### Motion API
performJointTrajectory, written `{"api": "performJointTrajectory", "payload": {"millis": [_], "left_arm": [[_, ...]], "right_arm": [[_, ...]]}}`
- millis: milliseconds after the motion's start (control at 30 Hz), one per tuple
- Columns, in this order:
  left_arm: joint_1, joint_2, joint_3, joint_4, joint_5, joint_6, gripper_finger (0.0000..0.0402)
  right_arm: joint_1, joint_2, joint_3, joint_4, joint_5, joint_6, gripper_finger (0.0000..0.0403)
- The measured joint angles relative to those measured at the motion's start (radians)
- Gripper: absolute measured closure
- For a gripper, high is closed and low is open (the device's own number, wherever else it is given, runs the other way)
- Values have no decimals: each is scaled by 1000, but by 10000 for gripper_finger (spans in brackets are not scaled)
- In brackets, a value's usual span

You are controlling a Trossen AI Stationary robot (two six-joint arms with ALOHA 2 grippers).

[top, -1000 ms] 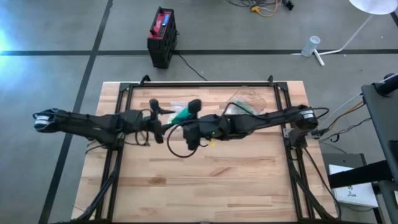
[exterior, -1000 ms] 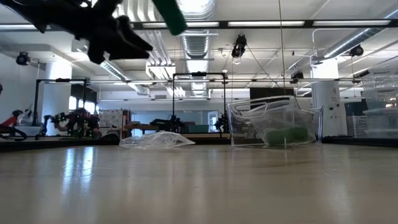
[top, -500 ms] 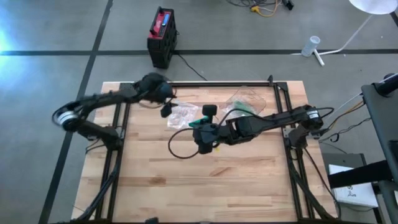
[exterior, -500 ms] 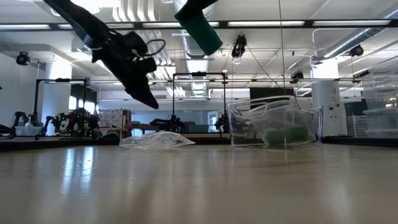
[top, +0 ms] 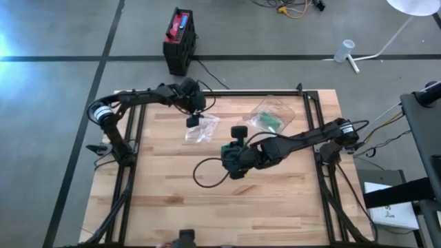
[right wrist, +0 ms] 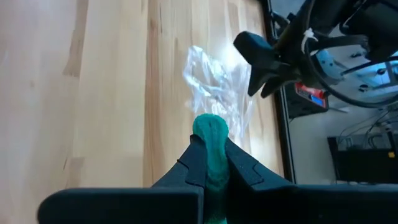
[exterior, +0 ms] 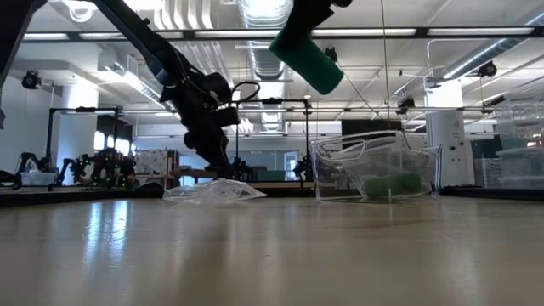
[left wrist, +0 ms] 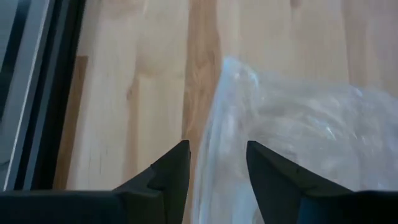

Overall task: Roll bandage
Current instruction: Put the rolled dark green bandage into the transparent zip bag

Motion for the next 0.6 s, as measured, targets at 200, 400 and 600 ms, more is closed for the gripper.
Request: {"api": "performJointTrajectory", "payload": {"millis": [200, 400, 600], "left_arm": [[-5, 54, 29, 3, -4, -21, 266], [-20, 121, 28, -3, -138, -15, 292], [-86, 55, 27, -36, -173, 22, 391]], "right_arm": [[6, 0, -25, -21, -8, -5, 390], [6, 0, -53, -45, -10, -40, 390], [-1, -64, -54, -109, 1, -67, 390]]}}
